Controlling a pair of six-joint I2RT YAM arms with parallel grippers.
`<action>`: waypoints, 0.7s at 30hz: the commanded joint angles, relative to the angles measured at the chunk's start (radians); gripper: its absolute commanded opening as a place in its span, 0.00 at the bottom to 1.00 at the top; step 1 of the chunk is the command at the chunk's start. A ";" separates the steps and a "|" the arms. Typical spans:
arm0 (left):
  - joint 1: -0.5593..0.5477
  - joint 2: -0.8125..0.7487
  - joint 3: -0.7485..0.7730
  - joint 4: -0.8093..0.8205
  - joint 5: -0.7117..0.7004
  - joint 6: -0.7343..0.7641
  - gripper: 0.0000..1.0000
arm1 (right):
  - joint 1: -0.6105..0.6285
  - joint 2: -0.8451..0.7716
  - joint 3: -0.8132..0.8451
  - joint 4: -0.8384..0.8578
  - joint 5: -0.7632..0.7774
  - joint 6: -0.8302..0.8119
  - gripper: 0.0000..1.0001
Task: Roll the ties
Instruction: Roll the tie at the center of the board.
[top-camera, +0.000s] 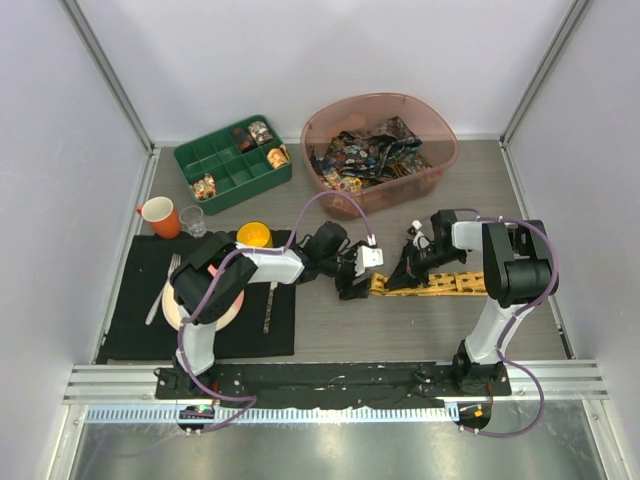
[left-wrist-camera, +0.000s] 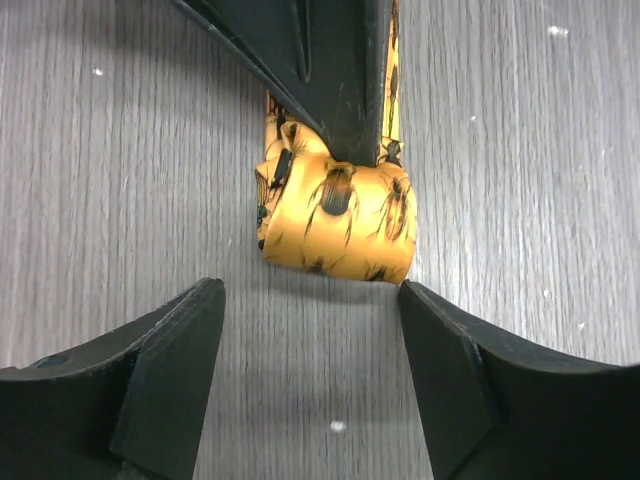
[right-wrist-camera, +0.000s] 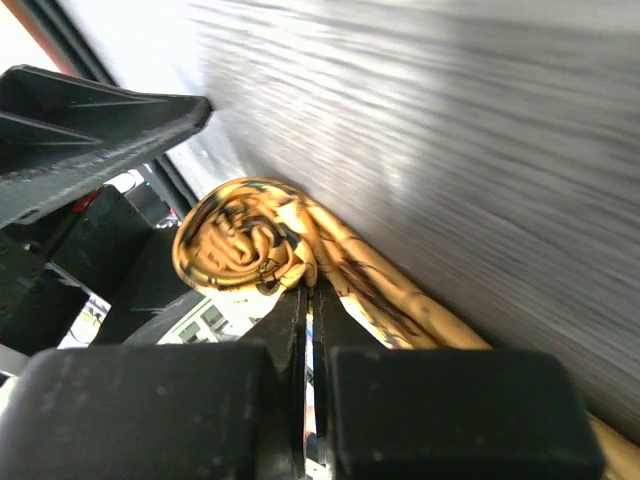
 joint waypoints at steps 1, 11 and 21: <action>0.000 0.048 0.002 0.101 0.066 -0.073 0.76 | -0.019 0.049 -0.017 0.012 0.287 -0.063 0.01; -0.035 0.085 -0.029 0.304 0.034 -0.097 0.82 | -0.022 0.087 0.017 0.008 0.301 -0.066 0.01; -0.080 0.056 0.054 0.100 -0.076 0.018 0.79 | -0.013 0.098 0.041 -0.035 0.304 -0.092 0.01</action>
